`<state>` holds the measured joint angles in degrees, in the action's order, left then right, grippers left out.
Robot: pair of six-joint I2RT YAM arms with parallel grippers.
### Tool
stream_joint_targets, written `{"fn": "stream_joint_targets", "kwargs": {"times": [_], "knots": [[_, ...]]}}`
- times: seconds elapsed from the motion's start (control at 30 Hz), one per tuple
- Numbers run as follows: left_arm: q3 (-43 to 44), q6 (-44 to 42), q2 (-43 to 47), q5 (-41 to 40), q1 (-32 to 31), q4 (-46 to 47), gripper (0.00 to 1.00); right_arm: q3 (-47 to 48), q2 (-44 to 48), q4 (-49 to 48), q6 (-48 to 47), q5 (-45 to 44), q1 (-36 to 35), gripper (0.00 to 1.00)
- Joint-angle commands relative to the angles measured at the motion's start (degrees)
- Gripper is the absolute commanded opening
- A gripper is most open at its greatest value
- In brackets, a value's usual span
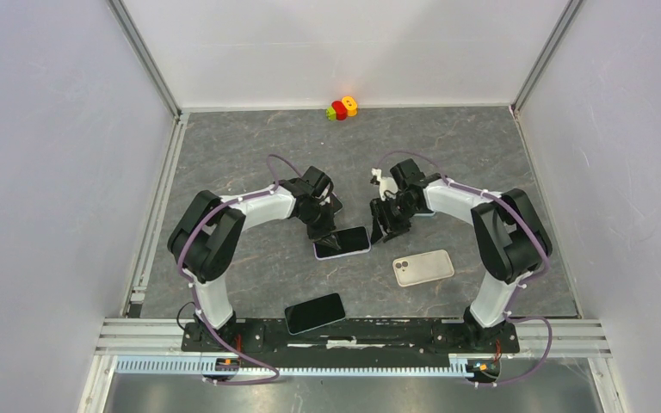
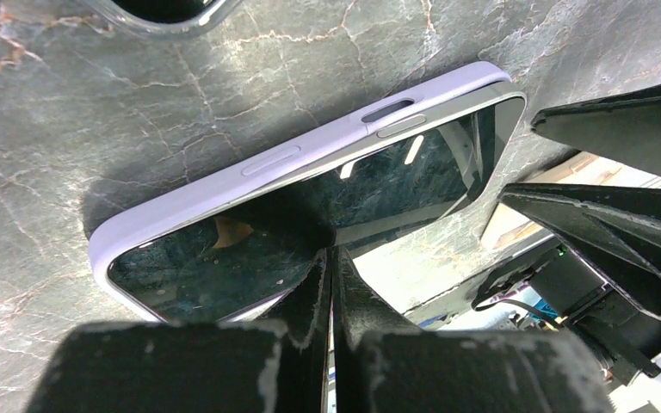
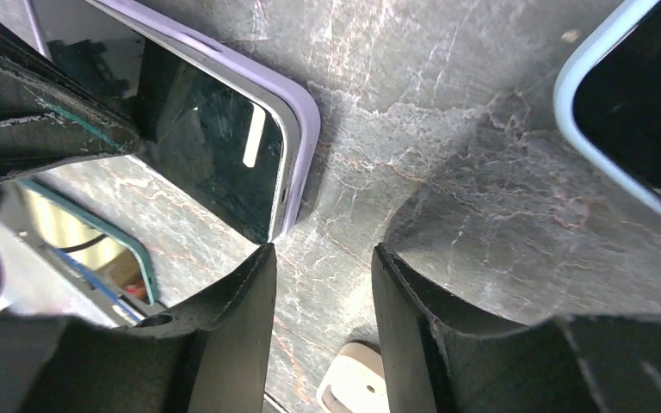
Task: Put the phone into the phone case
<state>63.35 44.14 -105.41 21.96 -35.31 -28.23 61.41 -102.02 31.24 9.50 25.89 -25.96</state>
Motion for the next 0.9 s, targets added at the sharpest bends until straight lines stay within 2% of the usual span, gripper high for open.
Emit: {"fn": "stream_joint_targets", "kwargs": {"times": [0.0, 0.33, 0.73, 0.87], "knots": [[-1.64, -0.72, -2.96, -4.42, 0.3, -0.78, 0.02, -4.12, -0.28, -7.09, 4.24, 11.8, 1.69, 0.49], [-1.87, -0.9, -2.97, -3.68, 0.31, -0.27, 0.02, -4.26, -5.94, -10.05, 6.75, 10.13, 1.79, 0.34], [-1.35, -0.9, -2.96, -3.64, 0.29, -0.26, 0.02, -2.02, -8.97, -1.08, -0.69, -11.19, -0.67, 0.14], [-0.65, -0.68, -2.95, -3.61, 0.2, -0.32, 0.02, -1.37, -9.08, 0.86, -2.92, -20.31, -4.14, 0.0]]}}
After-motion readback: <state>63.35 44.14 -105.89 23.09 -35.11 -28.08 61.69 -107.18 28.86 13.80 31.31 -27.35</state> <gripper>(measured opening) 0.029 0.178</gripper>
